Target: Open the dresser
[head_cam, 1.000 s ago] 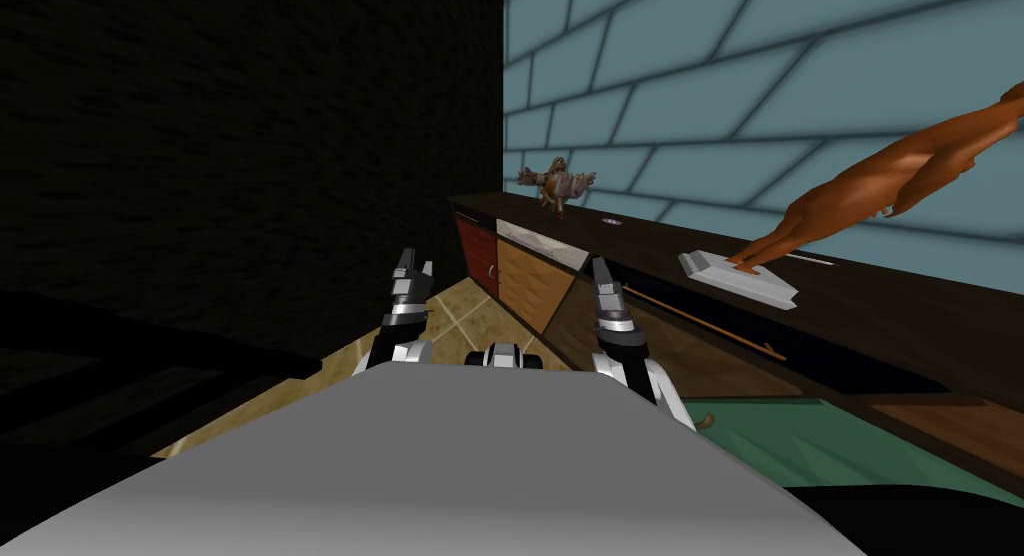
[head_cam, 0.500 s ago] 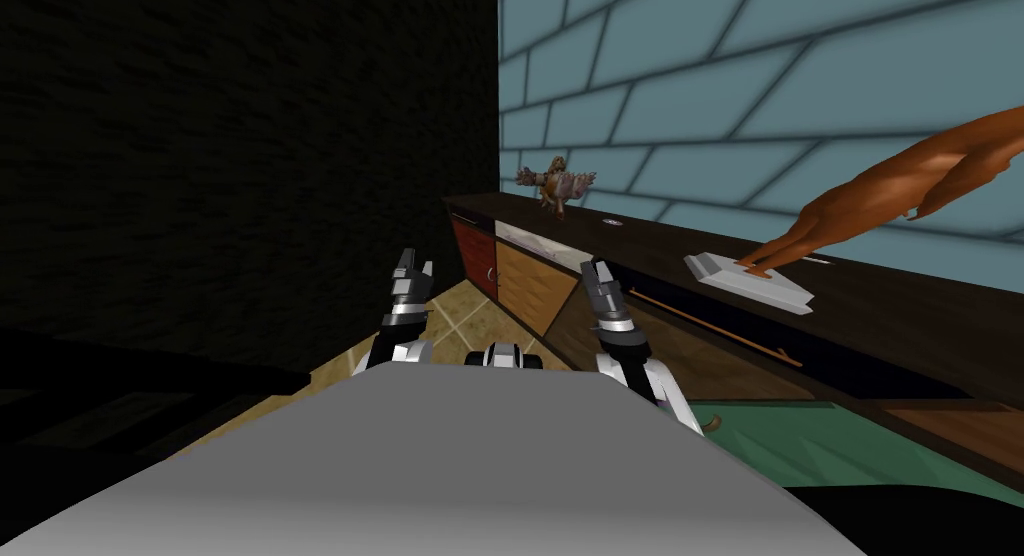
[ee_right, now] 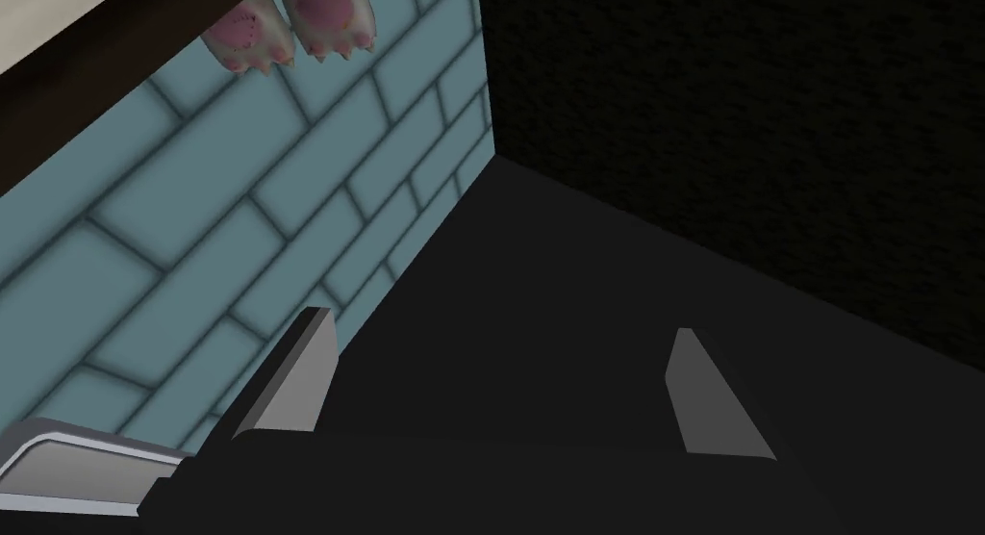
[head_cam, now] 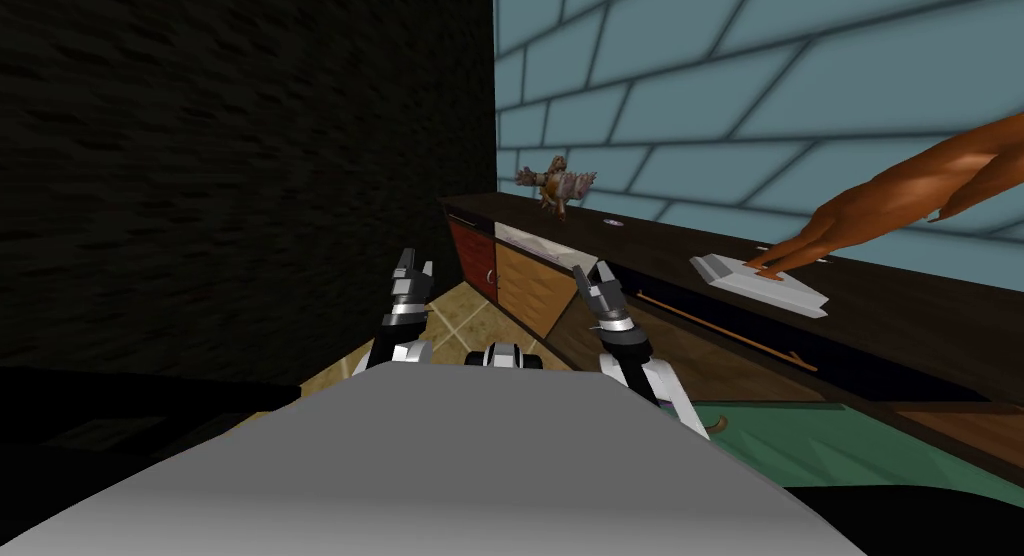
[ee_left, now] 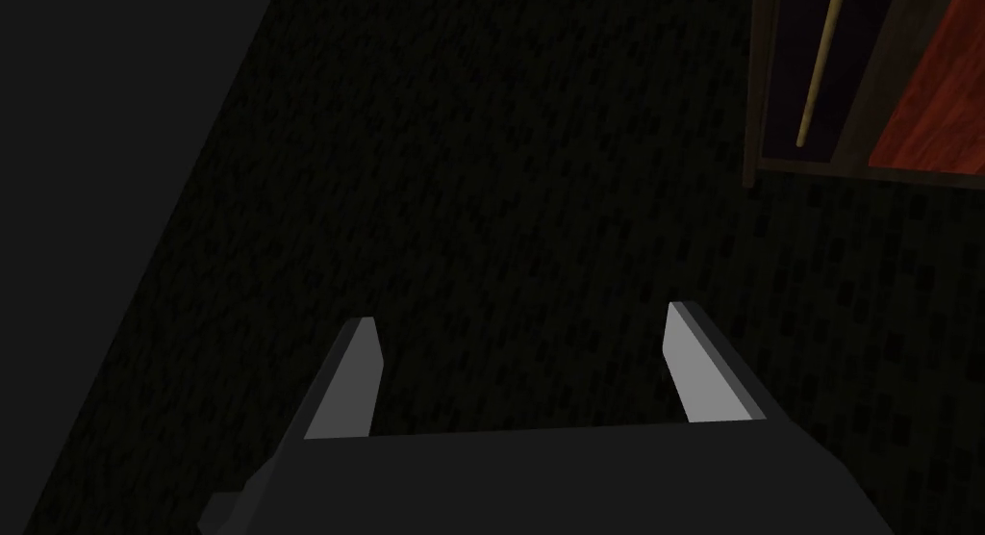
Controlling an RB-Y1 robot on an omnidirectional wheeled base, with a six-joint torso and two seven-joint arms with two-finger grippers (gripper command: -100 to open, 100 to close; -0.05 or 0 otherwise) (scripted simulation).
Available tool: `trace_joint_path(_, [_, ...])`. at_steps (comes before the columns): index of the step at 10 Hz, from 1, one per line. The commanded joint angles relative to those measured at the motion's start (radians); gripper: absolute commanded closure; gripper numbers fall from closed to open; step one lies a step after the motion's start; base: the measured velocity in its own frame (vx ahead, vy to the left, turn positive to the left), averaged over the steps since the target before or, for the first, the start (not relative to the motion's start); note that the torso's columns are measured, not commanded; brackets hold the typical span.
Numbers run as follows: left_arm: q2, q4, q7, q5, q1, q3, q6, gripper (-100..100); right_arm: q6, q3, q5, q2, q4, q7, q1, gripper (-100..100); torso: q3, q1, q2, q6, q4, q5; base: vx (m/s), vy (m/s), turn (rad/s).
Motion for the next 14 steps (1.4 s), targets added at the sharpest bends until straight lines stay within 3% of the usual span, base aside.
trace_joint_path(1, [0.0, 0.0, 0.0, 0.0, 0.0, 0.0, 0.0, 0, 0.002, -0.018, 0.078, -0.01, 0.006, 0.065, -0.003, -100, 0.0, 0.0, -0.001, 0.0, 0.0, 0.0, 0.064, 0.059, -0.093])
trace_joint_path(14, [0.0, 0.0, 0.0, 0.0, 0.0, 0.0, 0.0, 0, 0.019, -0.087, 0.402, -0.087, 0.055, 0.31, -0.021, -100, 0.0, 0.0, -0.001, 0.0, 0.0, 0.0, 0.051, 0.051, -0.06])
